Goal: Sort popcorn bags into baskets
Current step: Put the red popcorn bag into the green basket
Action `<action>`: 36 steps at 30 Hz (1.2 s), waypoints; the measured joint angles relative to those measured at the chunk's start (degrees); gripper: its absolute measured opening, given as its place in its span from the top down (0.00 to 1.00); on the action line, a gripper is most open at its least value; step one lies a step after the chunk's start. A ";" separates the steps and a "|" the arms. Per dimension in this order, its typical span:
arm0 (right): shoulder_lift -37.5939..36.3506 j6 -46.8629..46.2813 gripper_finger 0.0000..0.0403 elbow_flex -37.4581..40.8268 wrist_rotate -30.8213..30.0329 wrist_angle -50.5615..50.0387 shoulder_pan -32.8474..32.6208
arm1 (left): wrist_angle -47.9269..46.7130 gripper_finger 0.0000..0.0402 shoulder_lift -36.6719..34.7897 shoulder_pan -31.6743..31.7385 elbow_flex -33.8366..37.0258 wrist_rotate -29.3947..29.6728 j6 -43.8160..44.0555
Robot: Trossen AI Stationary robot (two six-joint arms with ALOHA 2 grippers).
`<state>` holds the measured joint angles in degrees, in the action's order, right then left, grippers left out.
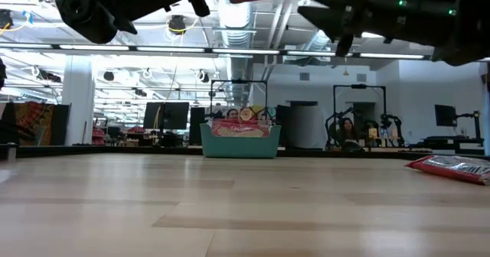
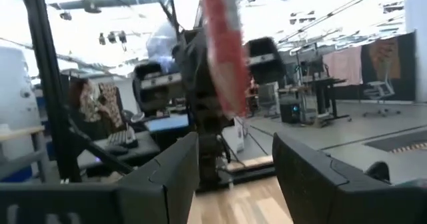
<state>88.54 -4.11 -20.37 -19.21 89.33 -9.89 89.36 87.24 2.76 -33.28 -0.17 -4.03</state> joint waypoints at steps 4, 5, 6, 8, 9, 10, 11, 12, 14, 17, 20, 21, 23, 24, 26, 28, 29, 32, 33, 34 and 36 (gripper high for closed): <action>2.94 2.28 0.45 -3.77 0.05 0.12 -0.68 | 0.09 1.00 0.00 -0.24 0.01 0.46 0.17; 3.71 3.17 0.45 -4.80 0.10 0.09 -0.61 | 0.04 1.00 0.00 -0.28 0.00 0.44 0.18; 4.30 4.21 0.45 -5.91 0.18 0.07 -0.53 | -0.06 1.00 0.00 -0.30 0.00 0.42 0.25; 4.90 6.31 0.45 -7.70 0.13 0.09 -0.25 | -0.33 1.00 -0.13 -0.31 0.00 0.44 1.02; 4.95 7.16 0.46 -8.51 0.13 0.08 -0.06 | -1.07 1.00 -0.15 -0.31 0.00 0.41 1.28; 4.93 7.48 0.46 -9.27 0.12 0.05 0.21 | -1.68 1.00 -0.13 -0.31 0.00 0.37 1.56; 4.89 7.71 0.47 -9.91 0.27 -0.11 0.57 | -2.17 1.00 -0.13 -0.31 0.00 0.09 1.70; 4.86 8.04 0.47 -10.48 0.97 -0.35 0.92 | -2.74 1.00 -0.13 -0.31 0.00 -0.21 1.72; 4.86 8.45 0.50 -11.23 1.91 -0.65 1.54 | -3.46 1.00 -0.15 -0.31 -0.04 -0.82 1.70; 4.84 8.13 0.56 -11.51 1.68 -1.14 2.26 | -4.44 1.00 -0.09 -0.38 -0.04 -1.16 1.68; 4.84 5.70 0.60 -10.52 -0.11 -1.83 2.99 | -4.35 1.00 -0.07 -0.35 -0.04 -1.09 1.28; 4.84 5.20 0.60 -10.02 -0.70 -2.13 3.17 | -3.96 1.00 -0.07 -0.35 -0.04 -1.07 0.95; 4.84 4.18 0.60 -9.08 -1.16 -2.53 3.39 | -3.85 1.00 0.11 -0.35 -0.02 -0.97 0.33; 4.82 4.01 0.59 -8.56 -1.46 -2.55 3.25 | -3.78 1.00 0.13 -0.35 0.00 -0.88 -0.01; 4.80 3.60 0.56 -7.45 -2.20 -2.62 2.90 | -3.50 1.00 0.04 -0.30 0.00 -0.85 -0.86; 4.80 2.43 0.51 -6.45 -3.71 -2.90 2.46 | -3.41 1.00 -0.18 -0.28 0.00 -0.81 -1.08; 4.80 2.19 0.49 -6.05 -4.55 -2.98 2.38 | -3.14 1.00 -0.23 -0.31 0.00 -0.85 -1.14; 4.80 1.99 0.43 -5.59 -6.98 -3.42 2.22 | -2.65 1.00 -0.24 -0.31 0.00 -0.85 -1.32; 4.80 2.18 0.41 -5.59 -7.38 -3.36 2.11 | -2.62 1.00 -0.24 -0.31 0.00 -0.85 -1.29; 4.80 2.69 0.40 -5.59 -7.91 -2.92 2.07 | -2.60 1.00 -0.24 -0.31 0.00 -0.83 -1.16; 4.78 4.47 0.38 -5.59 -7.94 -1.52 2.39 | -2.72 1.00 -0.24 -0.31 0.00 -0.83 -1.01</action>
<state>93.32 0.37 -25.96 -27.14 87.82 -7.50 86.65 87.00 2.46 -33.28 -0.99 -5.04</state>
